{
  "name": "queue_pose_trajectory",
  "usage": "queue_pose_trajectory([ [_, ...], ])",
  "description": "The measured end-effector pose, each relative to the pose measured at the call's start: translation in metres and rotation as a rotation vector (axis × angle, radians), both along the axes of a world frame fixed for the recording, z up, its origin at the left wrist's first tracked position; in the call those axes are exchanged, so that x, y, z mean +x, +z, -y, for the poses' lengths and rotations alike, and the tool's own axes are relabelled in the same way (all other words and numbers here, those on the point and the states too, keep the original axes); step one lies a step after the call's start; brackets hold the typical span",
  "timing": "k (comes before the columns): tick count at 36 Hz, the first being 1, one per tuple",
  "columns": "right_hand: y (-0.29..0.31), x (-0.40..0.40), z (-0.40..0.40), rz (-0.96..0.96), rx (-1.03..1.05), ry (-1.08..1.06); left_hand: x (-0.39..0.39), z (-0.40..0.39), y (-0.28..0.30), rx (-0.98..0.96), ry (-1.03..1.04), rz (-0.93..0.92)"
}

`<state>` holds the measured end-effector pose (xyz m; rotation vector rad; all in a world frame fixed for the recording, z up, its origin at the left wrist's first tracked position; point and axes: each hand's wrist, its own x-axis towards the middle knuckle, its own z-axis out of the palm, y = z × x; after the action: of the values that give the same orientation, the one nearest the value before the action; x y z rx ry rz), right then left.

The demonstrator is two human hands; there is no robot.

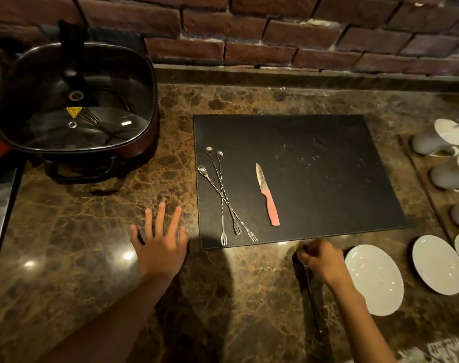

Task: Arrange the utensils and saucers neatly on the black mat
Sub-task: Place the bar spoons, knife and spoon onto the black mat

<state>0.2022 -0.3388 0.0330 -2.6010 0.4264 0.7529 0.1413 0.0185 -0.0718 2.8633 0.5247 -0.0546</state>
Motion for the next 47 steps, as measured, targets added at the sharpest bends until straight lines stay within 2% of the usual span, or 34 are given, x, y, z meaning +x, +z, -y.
queue_pose_trajectory([
  [4,-0.005,-0.038,0.009,-0.110,-0.030,-0.017,0.000,-0.001,-0.002,0.025,-0.005,0.030],
  [10,-0.011,-0.069,0.008,-0.021,-0.064,0.011,-0.003,-0.002,-0.006,0.062,-0.020,0.069],
  [16,-0.008,-0.067,0.003,0.017,-0.055,0.089,-0.001,-0.002,-0.008,0.074,-0.013,0.058],
  [28,-0.004,-0.046,0.006,0.001,0.075,-0.061,0.000,-0.002,-0.006,0.040,0.017,0.022],
  [38,0.006,0.031,0.004,0.070,0.134,-0.082,0.001,0.000,0.001,0.089,0.019,-0.023],
  [47,0.000,0.138,-0.009,0.126,0.057,-0.009,0.000,-0.002,-0.006,0.110,0.001,-0.011],
])
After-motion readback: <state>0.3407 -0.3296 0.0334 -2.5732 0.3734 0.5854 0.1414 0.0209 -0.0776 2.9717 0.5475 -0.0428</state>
